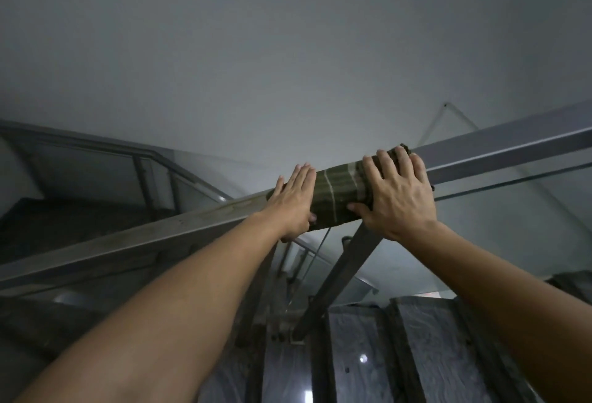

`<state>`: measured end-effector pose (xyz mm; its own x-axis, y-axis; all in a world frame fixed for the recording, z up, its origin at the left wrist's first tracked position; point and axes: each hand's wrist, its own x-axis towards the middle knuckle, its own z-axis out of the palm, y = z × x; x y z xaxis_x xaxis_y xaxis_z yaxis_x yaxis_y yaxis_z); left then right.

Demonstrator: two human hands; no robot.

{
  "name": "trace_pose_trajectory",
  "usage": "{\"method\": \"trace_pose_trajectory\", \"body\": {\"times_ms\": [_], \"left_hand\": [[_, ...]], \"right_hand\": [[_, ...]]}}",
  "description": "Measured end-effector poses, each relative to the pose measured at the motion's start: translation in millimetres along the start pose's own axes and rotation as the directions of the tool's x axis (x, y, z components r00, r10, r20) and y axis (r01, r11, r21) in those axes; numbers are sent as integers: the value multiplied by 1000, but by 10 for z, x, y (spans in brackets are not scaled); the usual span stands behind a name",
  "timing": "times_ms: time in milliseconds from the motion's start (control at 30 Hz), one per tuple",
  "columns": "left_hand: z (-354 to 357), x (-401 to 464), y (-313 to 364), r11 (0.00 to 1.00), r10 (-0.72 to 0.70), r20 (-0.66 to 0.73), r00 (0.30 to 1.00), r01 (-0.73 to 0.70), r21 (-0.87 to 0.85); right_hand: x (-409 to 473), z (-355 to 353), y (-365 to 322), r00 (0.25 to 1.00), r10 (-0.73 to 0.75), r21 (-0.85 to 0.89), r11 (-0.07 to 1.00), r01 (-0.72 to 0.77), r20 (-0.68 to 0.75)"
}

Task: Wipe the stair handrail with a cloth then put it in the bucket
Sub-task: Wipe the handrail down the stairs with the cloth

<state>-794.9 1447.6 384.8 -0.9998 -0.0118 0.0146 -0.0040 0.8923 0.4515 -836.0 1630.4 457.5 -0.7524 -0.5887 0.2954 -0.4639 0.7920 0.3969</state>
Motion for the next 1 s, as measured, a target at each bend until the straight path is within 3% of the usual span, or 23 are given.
{"method": "trace_pose_trajectory", "body": {"times_ms": [1000], "left_hand": [[335, -981, -2556, 970, -239, -31, 970, 237, -53]], "right_hand": [[328, 460, -2772, 963, -238, 27, 971, 237, 128]]}}
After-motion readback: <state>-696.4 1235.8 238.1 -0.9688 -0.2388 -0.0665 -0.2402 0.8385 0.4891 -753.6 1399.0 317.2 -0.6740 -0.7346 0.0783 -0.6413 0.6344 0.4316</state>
